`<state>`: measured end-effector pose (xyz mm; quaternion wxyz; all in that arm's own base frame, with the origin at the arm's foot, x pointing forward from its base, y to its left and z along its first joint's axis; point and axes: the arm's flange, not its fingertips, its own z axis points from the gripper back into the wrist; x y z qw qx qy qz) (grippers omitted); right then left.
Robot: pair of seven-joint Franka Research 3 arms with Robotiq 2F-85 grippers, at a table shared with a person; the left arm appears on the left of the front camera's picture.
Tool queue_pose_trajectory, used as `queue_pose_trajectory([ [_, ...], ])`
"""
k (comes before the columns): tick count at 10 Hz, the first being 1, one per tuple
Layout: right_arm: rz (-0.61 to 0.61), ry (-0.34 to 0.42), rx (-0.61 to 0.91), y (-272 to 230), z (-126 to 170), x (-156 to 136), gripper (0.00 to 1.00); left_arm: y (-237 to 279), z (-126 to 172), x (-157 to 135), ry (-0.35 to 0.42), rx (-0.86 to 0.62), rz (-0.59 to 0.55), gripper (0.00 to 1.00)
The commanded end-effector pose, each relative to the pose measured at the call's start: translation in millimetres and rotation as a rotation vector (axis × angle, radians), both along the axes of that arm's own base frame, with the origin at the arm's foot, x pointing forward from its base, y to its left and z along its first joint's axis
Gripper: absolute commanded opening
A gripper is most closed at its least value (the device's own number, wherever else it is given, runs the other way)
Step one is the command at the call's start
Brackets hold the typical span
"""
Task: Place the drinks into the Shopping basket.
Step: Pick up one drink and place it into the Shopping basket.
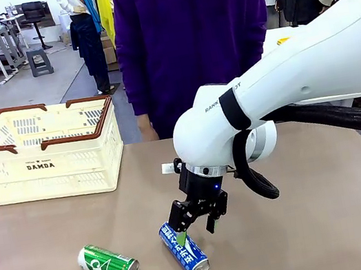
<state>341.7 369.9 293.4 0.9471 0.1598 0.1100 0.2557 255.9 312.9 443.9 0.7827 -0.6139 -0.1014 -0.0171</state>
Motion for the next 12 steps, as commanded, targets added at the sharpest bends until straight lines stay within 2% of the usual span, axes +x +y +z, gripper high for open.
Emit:
queue_pose_trajectory([
  [1,-0.015,-0.018,-0.02,0,0,-1,1.0,2,3,0,-0.012,-0.018,0.004,1.0],
  [3,-0.007,-0.002,-0.003,-5,9,-2,1.0,2,3,0,-0.012,-0.018,0.004,1.0],
  [6,0.008,0.038,0.05,-19,39,-6,1.0,2,3,0,-0.012,-0.018,0.004,1.0],
  [8,0.033,0.078,0.076,-65,82,-9,1.0,2,3,0,-0.012,-0.018,0.004,1.0],
  [9,0.02,0.107,0.114,-127,116,-6,1.0,2,3,0,-0.012,-0.018,0.004,1.0],
  [10,-0.022,0.142,0.187,-178,138,-1,1.0,2,3,0,-0.012,-0.018,0.004,1.0],
  [11,-0.159,0.166,0.339,-258,164,6,1.0,2,3,0,-0.012,-0.018,0.004,1.0],
  [12,-0.363,0.157,0.547,-347,181,14,1.0,2,3,0,-0.012,-0.018,0.004,1.0],
])
